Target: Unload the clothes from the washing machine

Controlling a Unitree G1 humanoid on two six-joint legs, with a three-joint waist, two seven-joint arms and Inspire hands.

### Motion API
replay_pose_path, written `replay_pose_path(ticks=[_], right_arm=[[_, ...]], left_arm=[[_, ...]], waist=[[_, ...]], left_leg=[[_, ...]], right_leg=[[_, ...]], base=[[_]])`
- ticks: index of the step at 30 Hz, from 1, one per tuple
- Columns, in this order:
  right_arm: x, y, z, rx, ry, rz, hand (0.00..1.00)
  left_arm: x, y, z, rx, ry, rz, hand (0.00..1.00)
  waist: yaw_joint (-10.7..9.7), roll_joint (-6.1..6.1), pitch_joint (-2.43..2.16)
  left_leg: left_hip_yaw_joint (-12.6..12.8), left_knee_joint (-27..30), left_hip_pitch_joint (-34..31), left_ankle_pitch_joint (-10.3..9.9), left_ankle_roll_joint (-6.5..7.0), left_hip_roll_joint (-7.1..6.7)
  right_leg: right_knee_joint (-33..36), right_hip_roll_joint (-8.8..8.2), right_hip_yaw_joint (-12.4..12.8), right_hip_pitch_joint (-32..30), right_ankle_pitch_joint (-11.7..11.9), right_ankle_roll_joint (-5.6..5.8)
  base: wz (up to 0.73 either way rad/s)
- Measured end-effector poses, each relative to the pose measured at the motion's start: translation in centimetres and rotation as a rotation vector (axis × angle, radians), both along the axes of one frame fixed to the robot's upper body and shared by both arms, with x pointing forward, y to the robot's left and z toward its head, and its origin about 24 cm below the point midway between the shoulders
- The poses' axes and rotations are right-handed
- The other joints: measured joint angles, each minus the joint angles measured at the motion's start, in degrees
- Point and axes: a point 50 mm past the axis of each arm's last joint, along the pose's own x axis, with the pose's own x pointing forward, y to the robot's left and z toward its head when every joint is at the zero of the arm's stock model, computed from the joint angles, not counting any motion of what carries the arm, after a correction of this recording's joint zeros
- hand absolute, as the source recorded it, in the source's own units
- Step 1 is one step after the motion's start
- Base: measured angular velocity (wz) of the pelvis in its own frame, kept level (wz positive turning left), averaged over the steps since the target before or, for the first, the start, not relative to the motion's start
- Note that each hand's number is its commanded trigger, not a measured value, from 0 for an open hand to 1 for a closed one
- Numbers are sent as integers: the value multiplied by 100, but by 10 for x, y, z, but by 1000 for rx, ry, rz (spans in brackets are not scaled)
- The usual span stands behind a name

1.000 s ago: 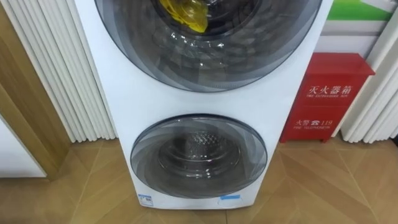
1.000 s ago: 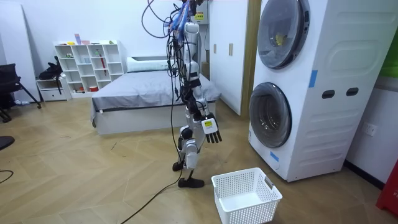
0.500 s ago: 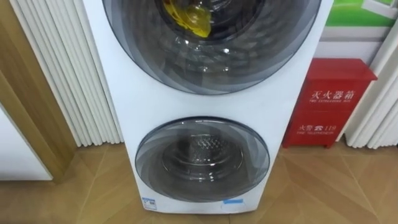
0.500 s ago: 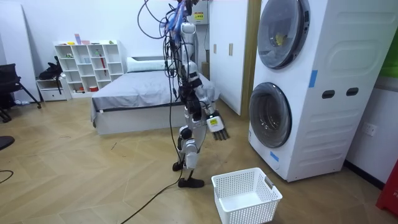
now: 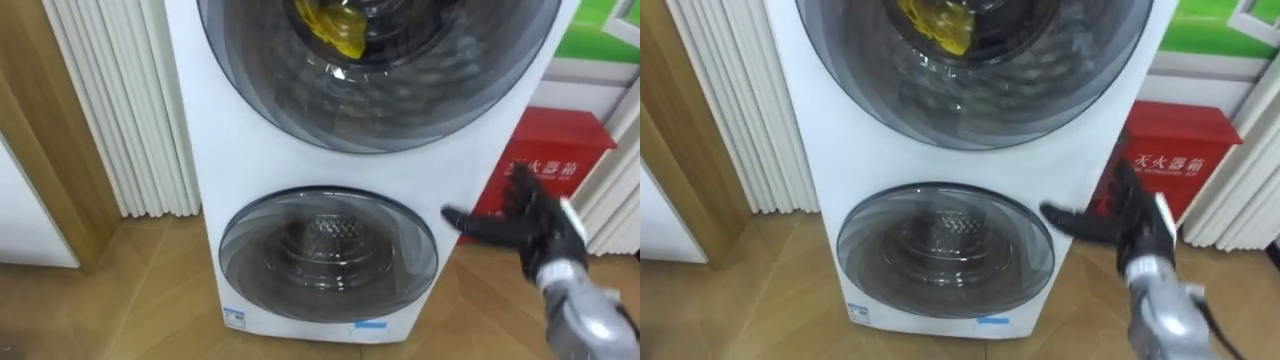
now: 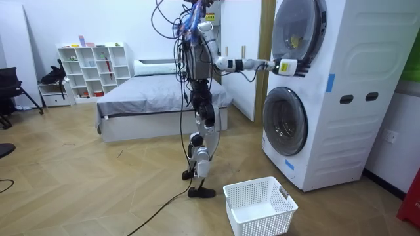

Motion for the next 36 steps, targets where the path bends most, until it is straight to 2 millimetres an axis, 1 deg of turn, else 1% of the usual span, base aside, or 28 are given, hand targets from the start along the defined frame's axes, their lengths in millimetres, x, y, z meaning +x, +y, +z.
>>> replay_pose_path(ticks=[1,3,4,6,8,10,11,12,14,15,16,17,18,19,21,22,23,25,26,27,28,29,31,32,34,36], right_arm=[[4,1,7,2,-19,0,0],[17,-1,35,1,-95,-6,0],[20,-2,42,-1,-113,-10,0],[26,-5,63,-1,-170,-28,0],[28,-9,72,2,-193,-53,0],[27,-13,75,-6,-198,-64,0],[28,-13,75,-6,-198,-63,0],[28,-12,74,-7,-195,-60,0],[27,-14,75,-13,-196,-64,0],[27,-16,76,-18,-192,-67,0],[27,-18,76,-16,-188,-68,0],[29,-15,79,2,-192,-53,0],[32,-13,89,11,-221,-45,0],[32,-15,92,4,-228,-57,0],[33,-27,103,-19,-240,-102,0],[34,-28,105,-20,-240,-108,0],[36,-30,107,-13,-240,-114,0],[38,-29,110,-8,-244,-103,0],[40,-28,111,-9,-242,-93,0],[41,-27,113,-10,-248,-90,0],[41,-27,114,-13,-250,-88,0],[42,-26,114,-19,-248,-89,0],[42,-27,114,-23,-242,-90,0],[41,-27,115,-29,-243,-80,0],[41,-29,117,-38,-244,-71,0],[41,-31,118,-60,-239,-64,0]], left_arm=[[-1,0,0,0,2,-2,0],[-1,0,0,-3,9,-4,0],[-1,0,0,-3,10,-4,0],[-3,0,0,-1,24,0,0],[-5,1,0,1,30,-1,0],[-9,1,0,7,46,-13,0],[-13,1,0,13,58,-21,0],[-14,2,0,14,61,-21,0],[-17,2,1,16,69,-27,0],[-14,2,1,20,63,-40,0],[-13,4,1,25,59,-48,0],[-9,12,5,52,43,-57,0],[-12,20,7,78,60,-58,0],[-12,19,6,85,71,-69,0],[-8,18,6,81,77,-94,0],[-6,17,6,81,76,-99,0],[-5,18,6,84,76,-105,0],[-4,19,7,88,88,-106,0],[-6,18,6,85,102,-104,0],[-7,19,6,85,112,-101,0],[-8,19,7,86,117,-101,0],[-10,21,7,89,123,-100,0],[-13,21,7,87,129,-99,0],[-15,20,7,81,135,-98,0],[-19,20,7,76,149,-96,0],[-22,20,7,76,154,-95,0]], waist=[[-3,-2,1],[-27,-16,-3],[-23,-19,-4],[-11,-56,-22],[-1,-98,-25],[21,-103,-16],[13,-114,-20],[10,-143,-5],[-36,-146,5],[-41,-118,42],[-14,-94,66],[49,-129,49],[83,-278,70],[31,-259,46],[-23,-258,48],[-27,-255,49],[-15,-271,44],[19,-326,24],[70,-344,14],[110,-352,8],[122,-347,12],[144,-362,1],[132,-348,3],[137,-333,-2],[139,-305,-51],[154,-233,-71]], left_leg=[[-46,0,-13,0,0,0],[-65,-1,-72,0,0,-1],[-73,-1,-82,0,0,-1],[-176,-1,-94,1,0,-3],[-240,-2,-81,2,0,5],[-424,-6,-15,4,1,44],[-553,-6,32,4,0,66],[-557,-7,60,4,0,71],[-587,-40,90,6,3,80],[-889,-103,169,52,36,175],[-1125,-106,188,56,36,233],[-1364,-85,135,41,14,311],[-1255,-52,57,-55,-141,292],[-1182,-56,75,-118,-248,379],[-606,-120,79,-95,-288,440],[-489,-172,71,-84,-300,470],[-455,-156,81,-82,-292,463],[-447,-153,83,-78,-270,393],[-446,-142,85,-74,-263,367],[-445,-141,81,-78,-237,358],[-445,-140,75,-82,-216,355],[-455,-131,54,-84,-200,347],[-521,-67,-33,-106,-192,335],[-531,-40,-61,-111,-194,323],[-560,-7,-107,-111,-195,312],[-605,21,-110,-103,-198,299]], right_leg=[[-6,2,-6,-4,0,0],[-14,2,-26,-38,0,0],[-16,3,-30,-39,0,0],[-4,3,-89,-28,0,0],[25,14,-97,-24,-1,-1],[218,33,-135,-94,-4,-1],[338,40,-156,-95,-3,-1],[374,36,-156,-53,-3,-1],[511,26,-164,-108,-8,-8],[1103,0,-207,-433,-71,-28],[1274,43,-168,-640,-208,-97],[590,316,131,-943,-159,-311],[10,342,56,-1127,727,-488],[92,367,-10,-1111,773,-454],[64,365,1,-995,770,-458],[68,373,3,-976,767,-454],[77,384,-17,-962,758,-437],[63,383,-36,-943,764,-423],[49,381,-90,-916,758,-414],[52,363,-162,-904,757,-410],[54,354,-172,-900,748,-397],[60,333,-192,-896,730,-371],[71,304,-235,-899,717,-375],[79,297,-215,-911,696,-376],[84,290,-198,-929,657,-343],[107,281,-204,-927,665,-381]], base=[[0],[10],[13],[16],[10],[0],[-9],[-7],[-8],[-24],[-63],[-75],[-62],[-12],[17],[14],[16],[13],[14],[16],[21],[21],[19],[11],[8],[4]])
